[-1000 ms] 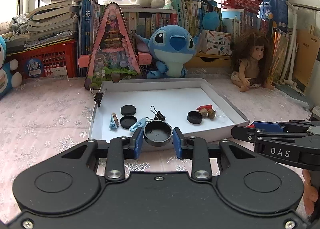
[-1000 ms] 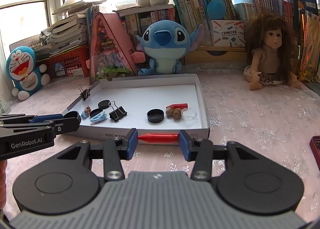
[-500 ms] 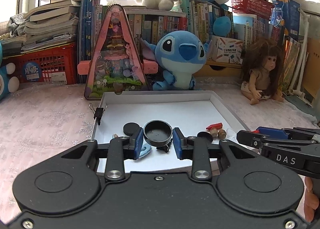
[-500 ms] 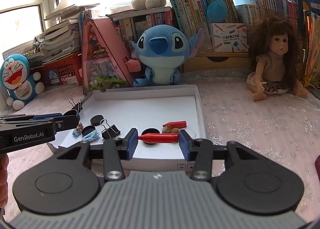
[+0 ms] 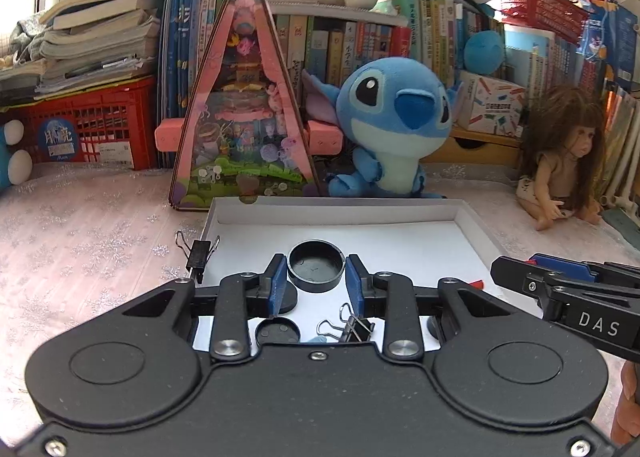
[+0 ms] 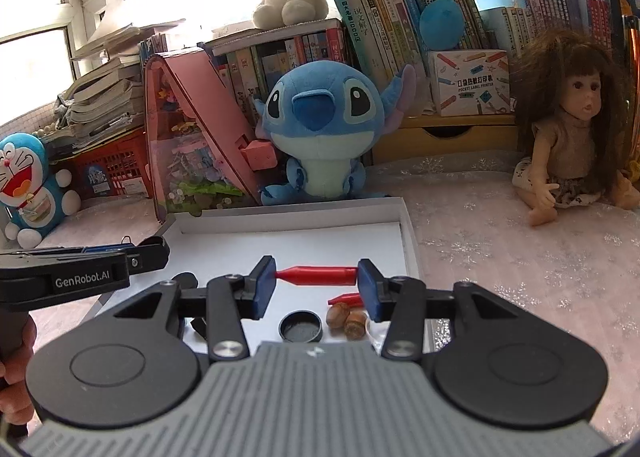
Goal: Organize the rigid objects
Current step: 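Carry the black lid and red crayon into the tray, opening both tools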
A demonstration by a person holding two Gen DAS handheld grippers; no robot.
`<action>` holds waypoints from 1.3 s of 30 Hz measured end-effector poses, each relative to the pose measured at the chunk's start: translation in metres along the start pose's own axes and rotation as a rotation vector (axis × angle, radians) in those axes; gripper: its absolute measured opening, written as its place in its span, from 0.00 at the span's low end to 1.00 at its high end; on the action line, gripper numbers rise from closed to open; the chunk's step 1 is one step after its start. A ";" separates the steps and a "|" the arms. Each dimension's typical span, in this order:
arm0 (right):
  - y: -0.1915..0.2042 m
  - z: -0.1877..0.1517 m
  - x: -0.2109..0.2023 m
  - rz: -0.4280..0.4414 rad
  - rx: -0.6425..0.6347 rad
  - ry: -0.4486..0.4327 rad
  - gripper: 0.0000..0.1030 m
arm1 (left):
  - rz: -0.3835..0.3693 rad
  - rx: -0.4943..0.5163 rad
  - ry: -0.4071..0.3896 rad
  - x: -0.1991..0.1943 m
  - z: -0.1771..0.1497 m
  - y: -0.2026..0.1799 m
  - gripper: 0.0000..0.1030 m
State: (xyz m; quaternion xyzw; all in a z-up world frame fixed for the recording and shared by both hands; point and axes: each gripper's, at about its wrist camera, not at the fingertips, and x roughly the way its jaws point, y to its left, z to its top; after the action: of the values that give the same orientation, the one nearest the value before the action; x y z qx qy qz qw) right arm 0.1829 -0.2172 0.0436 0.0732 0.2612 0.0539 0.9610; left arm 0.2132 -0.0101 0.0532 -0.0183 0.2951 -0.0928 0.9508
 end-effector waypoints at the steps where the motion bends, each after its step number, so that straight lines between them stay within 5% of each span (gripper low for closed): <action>1: 0.000 0.000 0.005 0.001 0.000 0.003 0.49 | 0.009 0.001 0.005 0.005 -0.001 0.000 0.29; 17: -0.004 -0.012 0.056 -0.020 0.003 0.015 0.49 | 0.066 0.047 0.016 0.053 -0.006 -0.006 0.29; 39: 0.005 -0.018 0.075 -0.023 -0.017 0.044 0.49 | 0.084 0.045 0.061 0.079 -0.014 -0.005 0.29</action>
State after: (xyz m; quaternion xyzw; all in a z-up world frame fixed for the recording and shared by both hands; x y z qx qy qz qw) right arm 0.2380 -0.1991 -0.0082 0.0605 0.2826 0.0465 0.9562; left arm 0.2683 -0.0300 -0.0020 0.0182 0.3223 -0.0598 0.9446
